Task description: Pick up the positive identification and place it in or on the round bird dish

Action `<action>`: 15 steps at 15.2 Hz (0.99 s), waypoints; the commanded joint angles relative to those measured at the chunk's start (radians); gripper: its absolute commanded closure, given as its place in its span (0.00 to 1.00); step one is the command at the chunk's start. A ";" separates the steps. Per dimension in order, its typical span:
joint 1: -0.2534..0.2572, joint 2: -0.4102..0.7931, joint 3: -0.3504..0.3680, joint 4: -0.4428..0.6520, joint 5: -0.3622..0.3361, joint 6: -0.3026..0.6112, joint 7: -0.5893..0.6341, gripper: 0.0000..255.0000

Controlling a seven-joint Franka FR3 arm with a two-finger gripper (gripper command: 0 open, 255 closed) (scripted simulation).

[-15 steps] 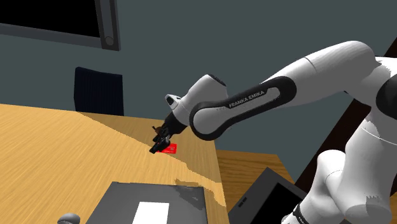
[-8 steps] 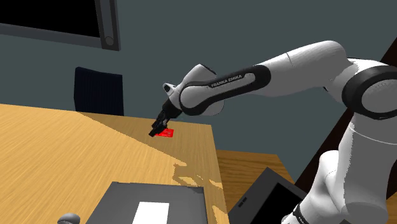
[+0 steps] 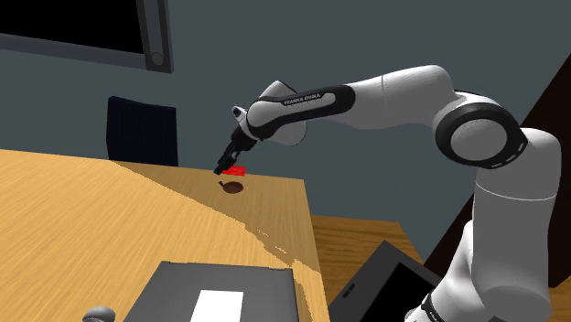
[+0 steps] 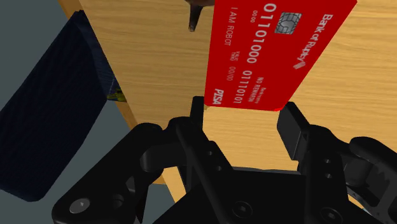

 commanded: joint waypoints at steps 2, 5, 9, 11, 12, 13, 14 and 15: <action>-0.036 0.066 -0.005 0.089 0.011 -0.038 -0.036 1.00; -0.040 0.083 0.004 0.074 0.027 -0.009 -0.057 1.00; -0.046 0.107 0.015 0.057 0.048 0.029 -0.085 1.00; -0.049 0.119 0.021 0.051 0.059 0.048 -0.099 1.00; -0.051 0.126 0.025 0.048 0.064 0.057 -0.107 1.00; -0.053 0.133 0.028 0.045 0.070 0.066 -0.114 1.00; -0.055 0.140 0.032 0.042 0.075 0.075 -0.121 1.00; -0.056 0.147 0.035 0.040 0.081 0.084 -0.129 1.00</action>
